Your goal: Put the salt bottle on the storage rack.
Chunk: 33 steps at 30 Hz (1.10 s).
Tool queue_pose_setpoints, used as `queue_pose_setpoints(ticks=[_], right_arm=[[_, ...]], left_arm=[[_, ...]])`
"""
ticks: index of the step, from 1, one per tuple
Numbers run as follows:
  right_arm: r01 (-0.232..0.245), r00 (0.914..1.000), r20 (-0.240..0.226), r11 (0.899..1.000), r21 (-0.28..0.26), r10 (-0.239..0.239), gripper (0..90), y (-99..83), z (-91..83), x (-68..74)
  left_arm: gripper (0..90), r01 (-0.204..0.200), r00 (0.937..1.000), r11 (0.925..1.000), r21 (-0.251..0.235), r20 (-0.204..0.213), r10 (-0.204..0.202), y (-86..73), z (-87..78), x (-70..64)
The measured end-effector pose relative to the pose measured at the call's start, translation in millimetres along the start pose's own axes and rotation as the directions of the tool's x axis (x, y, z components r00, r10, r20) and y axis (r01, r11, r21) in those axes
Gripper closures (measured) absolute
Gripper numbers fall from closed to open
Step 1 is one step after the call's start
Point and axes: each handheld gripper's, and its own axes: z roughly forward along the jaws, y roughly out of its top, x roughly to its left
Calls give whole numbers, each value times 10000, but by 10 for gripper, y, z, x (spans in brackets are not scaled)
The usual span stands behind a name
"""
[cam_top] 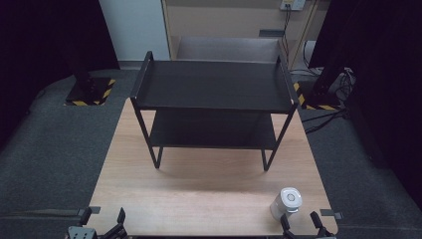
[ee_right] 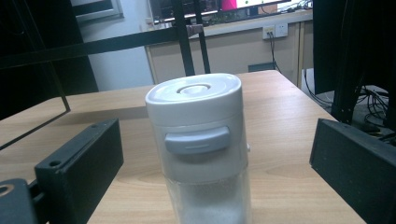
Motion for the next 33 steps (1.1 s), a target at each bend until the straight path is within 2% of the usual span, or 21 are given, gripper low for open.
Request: queue_pose_setpoints(ticks=[15,20,25,33], right_arm=[[544,9984,158,9985,-49,-543,44,-11,292,88],[915,9954,277,9958,-71,-913,97,-38,374,182],[854,9924,909,9962,-193,-834,181,-93,423,280],[936,9909,979,9955,-135,-918,243,-122,431,299]], left_arm=[[28,45,10000,10000,-57,44,-44,-7,-26,17],[29,63,10000,10000,-36,39,-63,-12,-21,20],[30,68,9999,10000,-36,77,-68,-10,-16,26],[31,41,10000,10000,-31,70,-41,2,-9,38]])
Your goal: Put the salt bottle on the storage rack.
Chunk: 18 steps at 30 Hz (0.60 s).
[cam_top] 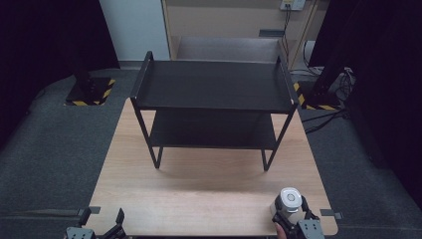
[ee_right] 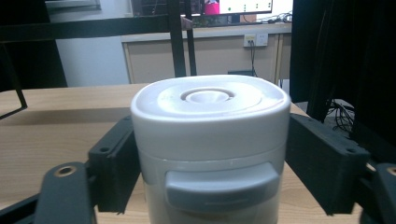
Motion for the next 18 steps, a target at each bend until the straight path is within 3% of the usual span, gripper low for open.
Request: queue_pose_setpoints(ticks=[4,14,18], right_arm=[[82,9999,-123,10000,-30,-83,310,-8,6,-4],[227,9997,33,9996,175,-228,319,52,7,47],[-41,9995,-319,9997,243,49,319,156,13,55]], left_arm=[[32,-1,10000,10000,-3,18,1,2,4,-3],[33,3,10000,10000,-3,-1,-3,2,-16,-6],[33,29,10000,10000,-59,-52,-30,6,-27,-9]])
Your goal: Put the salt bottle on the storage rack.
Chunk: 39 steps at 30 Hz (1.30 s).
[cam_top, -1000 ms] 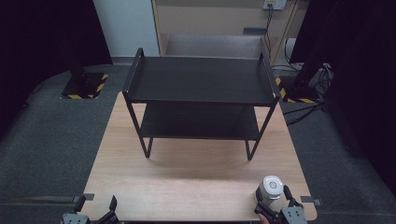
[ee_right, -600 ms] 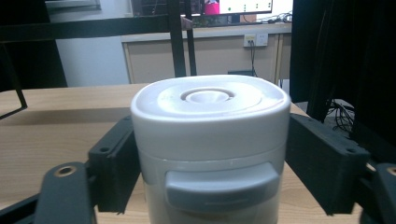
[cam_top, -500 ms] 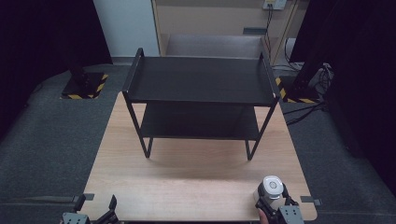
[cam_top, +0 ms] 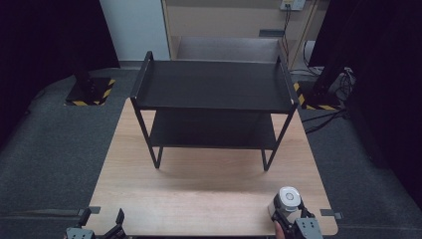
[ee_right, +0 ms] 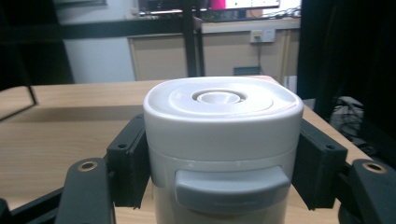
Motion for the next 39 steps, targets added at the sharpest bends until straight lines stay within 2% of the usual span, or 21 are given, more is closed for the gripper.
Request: queue_pose_setpoints(ticks=[2,6,8,13,14,16,22,28,39], right_arm=[[164,9995,-268,9999,-37,-165,319,113,18,26],[-348,9948,-961,9991,-246,322,319,406,86,79],[-366,9918,-1240,9988,-323,324,319,579,144,142],[-397,9830,-1808,9982,-457,309,319,936,349,308],[-323,9810,-1929,9984,-465,227,319,1037,436,373],[-257,9789,-2037,9986,-469,156,319,1120,513,434],[-47,9761,-2171,9990,-445,-51,319,1292,675,548],[124,9803,-1966,9991,-408,-202,319,1446,847,615],[279,9801,-1959,9993,-247,-322,319,1567,1120,742]], left_arm=[[33,53,10000,9999,-85,-67,-54,-5,-12,-10],[34,120,9999,9999,-68,-57,-120,-16,-30,-27],[34,115,9999,9999,-54,-7,-115,-22,-31,-38],[34,86,9997,9999,-55,210,-85,-7,-23,-42],[35,76,9997,9999,-75,237,-74,-4,-23,-43],[35,93,9996,9999,-119,286,-89,0,-21,-42],[35,139,9991,9998,-122,411,-134,7,-13,-38],[35,213,9990,9997,-102,391,-209,0,-4,-22],[36,271,9989,9996,-76,388,-268,0,29,5]])
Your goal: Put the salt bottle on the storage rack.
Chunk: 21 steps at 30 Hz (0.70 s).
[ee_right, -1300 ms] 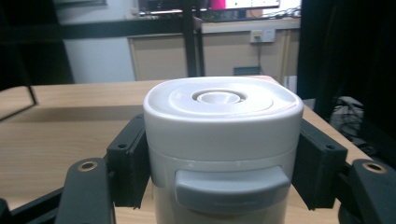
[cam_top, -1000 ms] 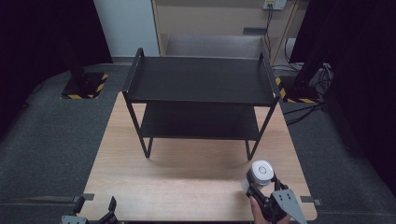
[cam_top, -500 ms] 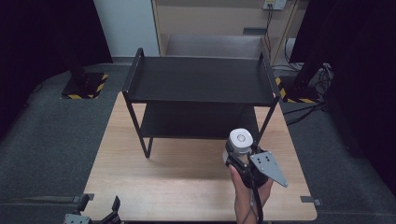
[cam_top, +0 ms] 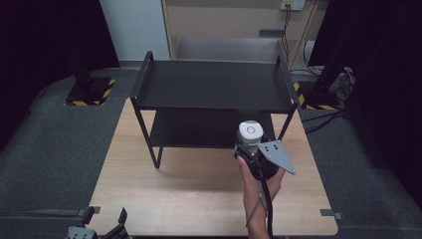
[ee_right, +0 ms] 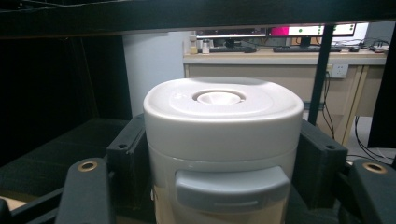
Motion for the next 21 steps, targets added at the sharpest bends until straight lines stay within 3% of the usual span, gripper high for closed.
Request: queue_pose_setpoints(ticks=[12,21], right_arm=[[-68,9999,-135,9999,147,70,319,34,335,53],[-152,9998,-159,9996,256,156,318,17,479,63]], left_arm=[[36,74,9999,10000,3,-89,-74,-1,14,42],[36,99,9999,9999,-25,-119,-99,2,4,55]])
